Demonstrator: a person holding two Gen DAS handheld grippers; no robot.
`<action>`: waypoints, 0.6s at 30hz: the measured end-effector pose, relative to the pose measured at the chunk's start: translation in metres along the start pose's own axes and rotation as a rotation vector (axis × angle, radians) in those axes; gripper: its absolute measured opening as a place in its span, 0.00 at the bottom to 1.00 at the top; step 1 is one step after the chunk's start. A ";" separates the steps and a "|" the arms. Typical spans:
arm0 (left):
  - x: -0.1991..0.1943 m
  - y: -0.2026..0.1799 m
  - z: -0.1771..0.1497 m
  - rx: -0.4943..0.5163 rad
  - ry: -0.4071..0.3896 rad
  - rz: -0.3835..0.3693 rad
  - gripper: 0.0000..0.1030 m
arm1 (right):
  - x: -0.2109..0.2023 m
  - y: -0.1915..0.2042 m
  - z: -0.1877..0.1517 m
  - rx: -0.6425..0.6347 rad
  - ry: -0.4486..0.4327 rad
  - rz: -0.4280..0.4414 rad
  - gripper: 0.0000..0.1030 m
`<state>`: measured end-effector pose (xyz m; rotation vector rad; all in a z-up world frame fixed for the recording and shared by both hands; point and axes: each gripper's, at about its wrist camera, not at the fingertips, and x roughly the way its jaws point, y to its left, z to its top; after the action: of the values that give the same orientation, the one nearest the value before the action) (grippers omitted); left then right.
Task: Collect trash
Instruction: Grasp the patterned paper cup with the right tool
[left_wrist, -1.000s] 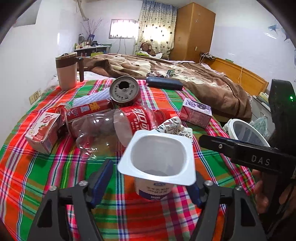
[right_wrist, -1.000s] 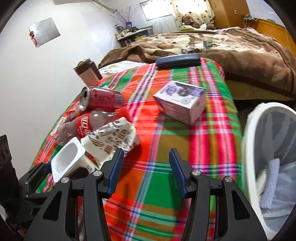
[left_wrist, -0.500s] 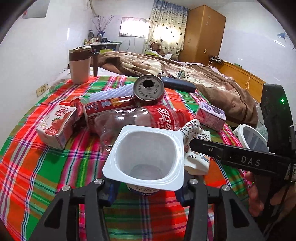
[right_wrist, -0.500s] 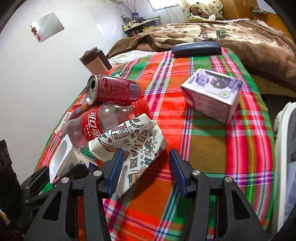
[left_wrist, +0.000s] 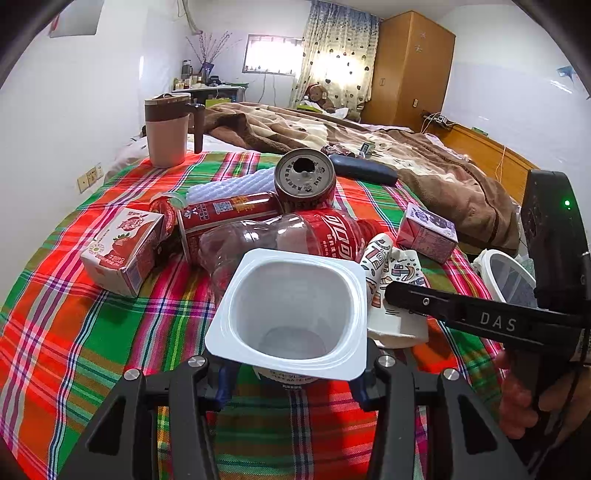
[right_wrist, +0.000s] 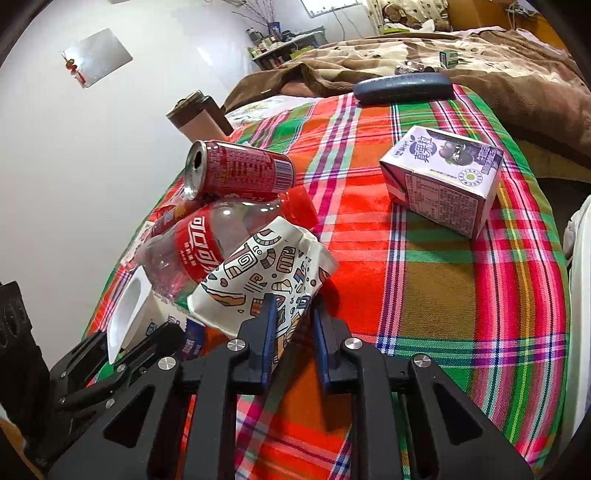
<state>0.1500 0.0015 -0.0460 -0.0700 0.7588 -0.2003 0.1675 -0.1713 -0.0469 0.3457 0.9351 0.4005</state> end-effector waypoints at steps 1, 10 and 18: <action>0.000 0.000 0.000 0.001 -0.001 0.002 0.47 | -0.001 0.000 0.000 0.001 -0.003 0.001 0.17; -0.006 0.002 0.000 0.002 -0.007 0.011 0.47 | -0.010 -0.002 -0.002 0.005 -0.033 0.013 0.11; -0.014 -0.004 0.002 0.022 -0.024 0.025 0.47 | -0.020 -0.007 -0.004 0.027 -0.056 0.015 0.09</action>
<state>0.1405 0.0007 -0.0343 -0.0419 0.7329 -0.1836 0.1546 -0.1867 -0.0386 0.3869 0.8847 0.3901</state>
